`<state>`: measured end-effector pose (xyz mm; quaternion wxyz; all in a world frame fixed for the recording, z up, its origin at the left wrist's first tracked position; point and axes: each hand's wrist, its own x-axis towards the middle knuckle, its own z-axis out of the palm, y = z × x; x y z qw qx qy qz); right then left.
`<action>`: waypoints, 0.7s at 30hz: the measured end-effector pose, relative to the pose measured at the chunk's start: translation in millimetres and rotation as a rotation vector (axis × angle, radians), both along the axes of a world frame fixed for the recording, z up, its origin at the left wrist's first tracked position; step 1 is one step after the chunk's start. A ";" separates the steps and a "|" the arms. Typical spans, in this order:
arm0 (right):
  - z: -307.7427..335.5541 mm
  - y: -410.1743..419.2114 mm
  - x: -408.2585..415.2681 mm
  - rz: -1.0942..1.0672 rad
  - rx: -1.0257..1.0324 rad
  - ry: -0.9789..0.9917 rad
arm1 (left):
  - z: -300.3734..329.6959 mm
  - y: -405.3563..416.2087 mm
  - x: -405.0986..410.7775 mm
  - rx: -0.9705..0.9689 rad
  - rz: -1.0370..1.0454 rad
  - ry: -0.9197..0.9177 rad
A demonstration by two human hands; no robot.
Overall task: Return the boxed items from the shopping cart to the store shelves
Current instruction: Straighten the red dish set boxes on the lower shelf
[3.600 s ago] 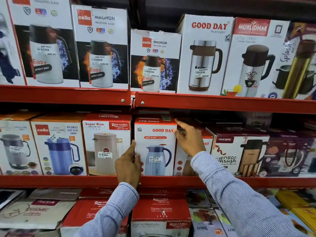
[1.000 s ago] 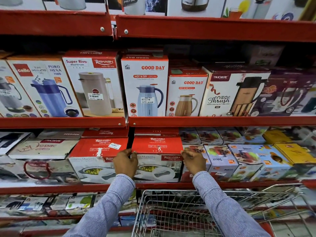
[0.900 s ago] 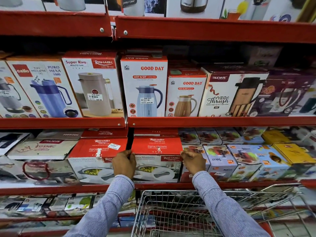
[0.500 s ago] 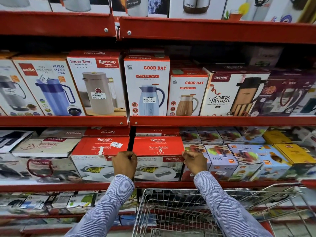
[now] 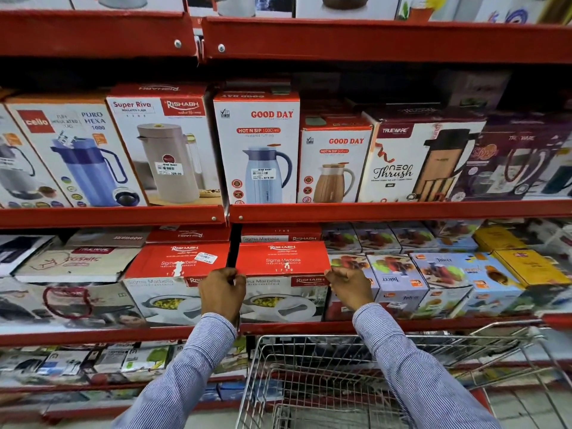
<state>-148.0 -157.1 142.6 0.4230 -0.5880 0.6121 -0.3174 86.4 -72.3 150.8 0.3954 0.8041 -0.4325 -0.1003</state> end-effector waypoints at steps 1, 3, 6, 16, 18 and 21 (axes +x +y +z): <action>-0.1 -1.4 -1.8 0.029 0.009 -0.001 | -0.8 -0.5 -1.1 0.004 0.001 0.005; -2.0 -4.7 -8.9 0.100 0.024 0.001 | -0.9 1.3 -8.5 -0.002 0.032 0.025; -2.0 -12.2 -25.4 0.175 0.044 0.054 | -0.7 11.1 -34.3 -0.122 0.069 0.043; 8.7 -79.1 -86.1 0.527 -0.097 0.684 | -51.3 -17.4 -151.4 0.134 -0.345 0.229; 7.5 -95.3 -89.0 0.650 -0.092 0.838 | -63.5 -27.4 -164.4 0.227 -0.348 0.259; 2.5 -112.7 -89.5 0.763 -0.103 0.998 | -75.5 -38.6 -177.0 0.302 -0.285 0.312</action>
